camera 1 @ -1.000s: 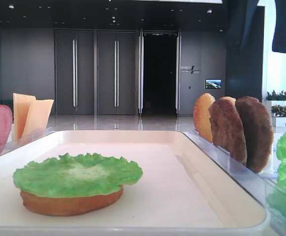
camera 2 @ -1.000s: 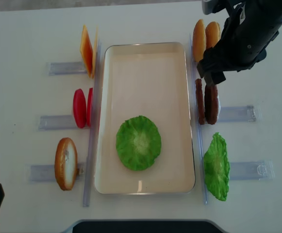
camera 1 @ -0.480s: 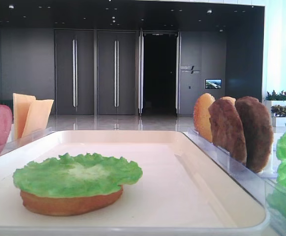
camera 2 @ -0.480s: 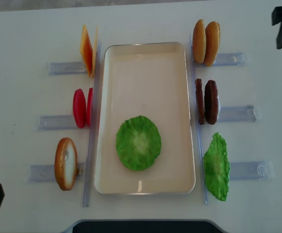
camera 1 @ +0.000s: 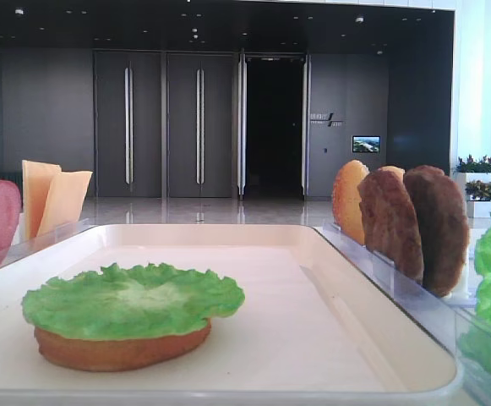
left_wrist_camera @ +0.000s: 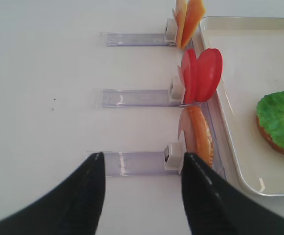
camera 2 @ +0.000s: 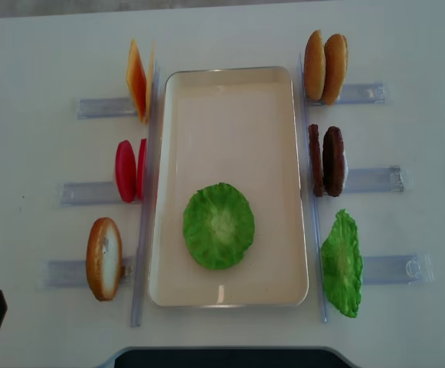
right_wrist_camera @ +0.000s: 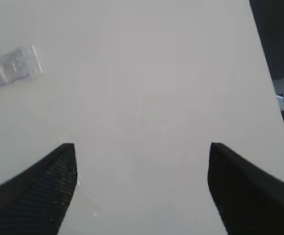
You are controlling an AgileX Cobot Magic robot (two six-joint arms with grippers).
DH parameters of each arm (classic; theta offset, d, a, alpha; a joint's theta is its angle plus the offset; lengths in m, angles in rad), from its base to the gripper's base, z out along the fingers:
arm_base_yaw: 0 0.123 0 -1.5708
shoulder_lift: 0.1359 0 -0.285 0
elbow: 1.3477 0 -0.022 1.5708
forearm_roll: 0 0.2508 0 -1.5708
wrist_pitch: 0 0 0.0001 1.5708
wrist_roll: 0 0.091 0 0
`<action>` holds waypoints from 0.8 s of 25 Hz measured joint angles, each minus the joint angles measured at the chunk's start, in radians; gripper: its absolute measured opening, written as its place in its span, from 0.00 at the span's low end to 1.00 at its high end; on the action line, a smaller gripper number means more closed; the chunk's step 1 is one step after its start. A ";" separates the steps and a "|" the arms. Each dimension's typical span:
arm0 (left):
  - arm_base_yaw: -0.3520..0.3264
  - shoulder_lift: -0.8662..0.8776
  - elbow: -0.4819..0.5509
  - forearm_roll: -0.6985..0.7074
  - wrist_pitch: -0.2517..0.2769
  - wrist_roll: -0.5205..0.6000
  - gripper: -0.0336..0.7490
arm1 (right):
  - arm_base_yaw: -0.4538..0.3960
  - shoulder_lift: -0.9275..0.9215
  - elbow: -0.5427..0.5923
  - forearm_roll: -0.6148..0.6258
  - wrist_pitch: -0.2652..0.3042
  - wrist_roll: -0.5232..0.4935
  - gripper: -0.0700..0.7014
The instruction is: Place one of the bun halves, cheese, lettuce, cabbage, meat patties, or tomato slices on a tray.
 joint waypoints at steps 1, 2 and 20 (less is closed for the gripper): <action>0.000 0.000 0.000 0.000 0.000 0.000 0.54 | 0.000 -0.026 0.005 -0.005 -0.003 0.000 0.81; 0.000 0.000 0.000 0.000 0.000 0.000 0.54 | 0.000 -0.055 0.007 -0.011 -0.003 0.000 0.81; 0.000 0.000 0.000 0.000 0.000 0.000 0.54 | 0.030 -0.764 0.093 -0.099 -0.020 -0.046 0.81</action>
